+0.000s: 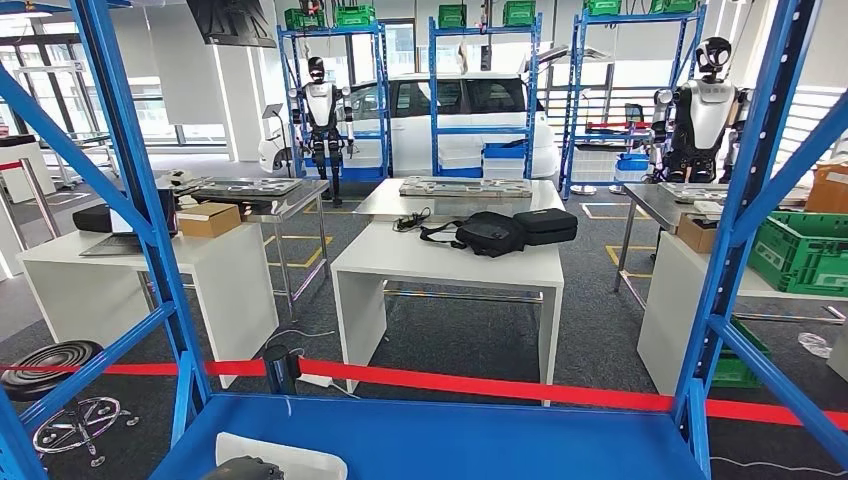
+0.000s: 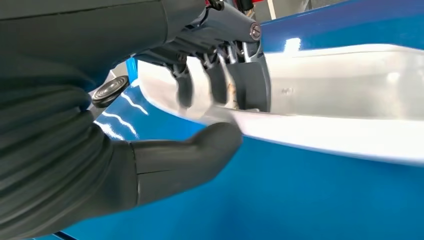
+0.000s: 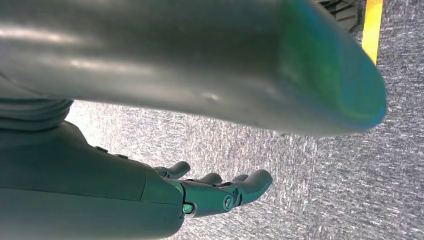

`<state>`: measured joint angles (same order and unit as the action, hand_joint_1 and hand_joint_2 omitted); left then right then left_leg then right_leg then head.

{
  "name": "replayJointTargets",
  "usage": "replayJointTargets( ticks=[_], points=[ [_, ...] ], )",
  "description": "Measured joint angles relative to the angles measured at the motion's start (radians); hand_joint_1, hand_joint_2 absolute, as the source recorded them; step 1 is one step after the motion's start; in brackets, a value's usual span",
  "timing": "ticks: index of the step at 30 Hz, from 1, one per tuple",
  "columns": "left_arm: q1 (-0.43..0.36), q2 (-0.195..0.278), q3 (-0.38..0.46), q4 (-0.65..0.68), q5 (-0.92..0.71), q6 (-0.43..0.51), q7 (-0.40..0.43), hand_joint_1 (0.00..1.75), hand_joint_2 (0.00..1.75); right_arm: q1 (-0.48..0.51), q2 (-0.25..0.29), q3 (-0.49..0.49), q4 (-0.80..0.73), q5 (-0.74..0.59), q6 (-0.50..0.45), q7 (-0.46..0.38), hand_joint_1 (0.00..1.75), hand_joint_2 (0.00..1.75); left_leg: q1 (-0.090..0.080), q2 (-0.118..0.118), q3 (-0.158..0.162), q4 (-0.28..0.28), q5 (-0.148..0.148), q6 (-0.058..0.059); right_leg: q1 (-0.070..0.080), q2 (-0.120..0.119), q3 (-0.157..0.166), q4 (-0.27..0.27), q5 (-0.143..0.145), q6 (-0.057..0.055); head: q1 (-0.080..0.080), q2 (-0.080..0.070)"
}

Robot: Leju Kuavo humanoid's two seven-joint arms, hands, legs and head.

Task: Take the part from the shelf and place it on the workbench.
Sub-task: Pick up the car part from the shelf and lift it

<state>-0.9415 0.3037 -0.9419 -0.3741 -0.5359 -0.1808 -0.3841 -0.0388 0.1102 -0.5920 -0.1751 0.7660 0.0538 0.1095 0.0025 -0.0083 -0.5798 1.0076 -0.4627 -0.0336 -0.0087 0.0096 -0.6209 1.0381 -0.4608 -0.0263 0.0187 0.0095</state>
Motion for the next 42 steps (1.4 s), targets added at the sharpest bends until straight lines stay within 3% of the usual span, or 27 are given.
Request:
replayJointTargets(
  ticks=[6,14,18,20,26,35,42],
  points=[
    [-0.001,-0.004,0.000,0.002,-0.001,0.001,0.000,1.62,1.75,-0.001,0.000,0.000,0.000,0.000,0.000,0.000,0.00,0.00,0.000,0.000,0.000,0.000,0.000,0.000,0.000,0.000,0.000,0.000,0.000,0.000,0.000,0.000],
    [-0.001,-0.008,0.000,0.008,-0.006,0.001,-0.003,1.35,1.75,-0.001,0.000,-0.005,0.000,0.000,0.000,0.000,0.00,0.00,0.000,0.000,0.000,0.000,0.000,0.000,0.000,0.000,0.000,0.000,0.000,0.000,0.000,0.000],
    [0.000,-0.008,0.000,0.011,-0.008,0.001,-0.004,1.34,1.75,-0.001,0.000,-0.013,0.000,0.000,0.000,0.000,0.00,0.00,0.000,0.000,0.000,0.000,0.000,0.000,0.000,0.000,0.000,0.000,0.000,0.000,0.000,0.000],
    [0.000,-0.008,0.000,0.013,-0.009,0.001,-0.004,1.38,1.75,-0.001,0.000,-0.016,0.000,0.001,0.000,0.000,0.00,0.00,0.000,0.000,0.000,0.000,0.000,0.000,0.000,0.000,0.000,0.000,0.000,0.000,0.000,0.000],
    [0.009,-0.008,0.002,0.015,0.019,0.011,-0.031,1.74,1.75,-0.001,0.000,-0.017,0.000,0.011,0.005,-0.001,0.00,0.00,0.000,0.000,0.000,0.000,0.000,0.000,0.000,0.000,0.000,0.000,0.000,0.000,0.000,0.000],
    [0.043,-0.007,0.028,0.000,0.057,0.070,-0.091,1.75,1.75,-0.001,0.000,-0.021,0.000,0.018,0.006,-0.002,0.00,0.00,0.000,0.000,0.000,0.000,0.000,0.000,0.000,0.000,0.000,0.000,0.000,0.000,0.000,0.000],
    [0.053,-0.026,0.146,-0.044,0.254,0.061,-0.139,1.75,1.75,-0.001,0.000,-0.033,0.000,0.019,0.003,-0.005,0.00,0.00,0.000,0.000,0.000,0.001,0.000,0.000,0.000,0.000,0.000,0.000,0.000,0.000,0.000,0.000]
  ],
)
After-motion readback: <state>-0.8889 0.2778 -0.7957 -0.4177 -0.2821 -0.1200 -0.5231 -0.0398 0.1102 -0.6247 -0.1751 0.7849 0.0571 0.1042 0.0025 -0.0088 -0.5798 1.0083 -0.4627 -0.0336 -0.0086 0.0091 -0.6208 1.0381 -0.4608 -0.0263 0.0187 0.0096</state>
